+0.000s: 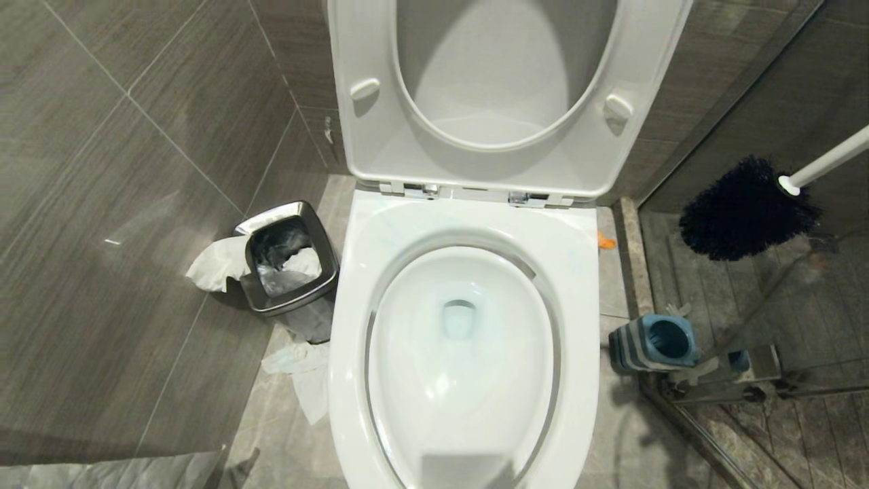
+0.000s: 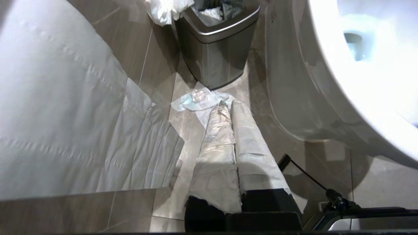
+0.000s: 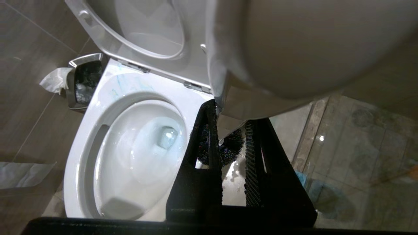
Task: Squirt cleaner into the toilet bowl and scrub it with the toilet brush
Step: Scrub the toilet bowl
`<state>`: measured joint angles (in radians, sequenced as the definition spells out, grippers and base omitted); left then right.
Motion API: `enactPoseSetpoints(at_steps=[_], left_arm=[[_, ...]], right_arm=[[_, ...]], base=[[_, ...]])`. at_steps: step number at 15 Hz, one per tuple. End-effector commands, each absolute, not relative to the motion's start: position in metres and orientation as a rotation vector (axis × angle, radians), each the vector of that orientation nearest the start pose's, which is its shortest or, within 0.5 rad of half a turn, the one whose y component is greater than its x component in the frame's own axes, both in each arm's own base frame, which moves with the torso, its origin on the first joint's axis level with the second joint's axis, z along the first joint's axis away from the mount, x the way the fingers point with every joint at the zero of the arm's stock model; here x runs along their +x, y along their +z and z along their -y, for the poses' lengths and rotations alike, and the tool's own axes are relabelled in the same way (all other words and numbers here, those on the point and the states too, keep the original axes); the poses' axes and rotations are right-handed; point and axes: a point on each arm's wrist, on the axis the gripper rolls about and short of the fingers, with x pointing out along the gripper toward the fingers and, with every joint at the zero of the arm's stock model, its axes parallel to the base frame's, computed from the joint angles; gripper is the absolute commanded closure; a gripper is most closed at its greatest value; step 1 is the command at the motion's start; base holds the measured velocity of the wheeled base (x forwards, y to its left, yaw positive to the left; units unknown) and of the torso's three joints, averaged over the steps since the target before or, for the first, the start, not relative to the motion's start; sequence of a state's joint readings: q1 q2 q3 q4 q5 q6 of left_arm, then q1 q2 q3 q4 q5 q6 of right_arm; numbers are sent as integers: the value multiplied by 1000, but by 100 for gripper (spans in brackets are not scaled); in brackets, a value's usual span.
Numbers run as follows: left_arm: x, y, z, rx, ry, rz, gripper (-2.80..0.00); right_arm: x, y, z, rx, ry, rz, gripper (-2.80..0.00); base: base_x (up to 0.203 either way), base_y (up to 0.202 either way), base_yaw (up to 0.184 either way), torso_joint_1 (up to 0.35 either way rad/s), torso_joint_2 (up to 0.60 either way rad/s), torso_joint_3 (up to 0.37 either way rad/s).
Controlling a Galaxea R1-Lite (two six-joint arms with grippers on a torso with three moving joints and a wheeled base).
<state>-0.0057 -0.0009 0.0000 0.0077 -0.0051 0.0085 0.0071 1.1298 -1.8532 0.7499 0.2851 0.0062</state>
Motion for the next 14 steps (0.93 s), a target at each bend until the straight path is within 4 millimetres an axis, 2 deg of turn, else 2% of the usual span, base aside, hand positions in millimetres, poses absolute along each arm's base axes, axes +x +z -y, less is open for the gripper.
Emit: enactPoseSetpoints(at_steps=[1,6,11,14], left_arm=[[-23,74,0,8,-11,-11,0],[-23,74,0,8,-12,-11,0],[-23,74,0,9,-11,-11,0],[-23,74,0,8,-12,-11,0]], right_arm=[[63,441,-7,12,297,-45,0],[77,445,-8,22,299,-51,0],[90,441,-13,23,346,-87,0],[112,438,-22,18,349,-125,0]], base=[[0,0,0,7,2,206],[0,0,0,2,1,204],[0,0,0,4,2,204],[0,0,0,2,0,120]])
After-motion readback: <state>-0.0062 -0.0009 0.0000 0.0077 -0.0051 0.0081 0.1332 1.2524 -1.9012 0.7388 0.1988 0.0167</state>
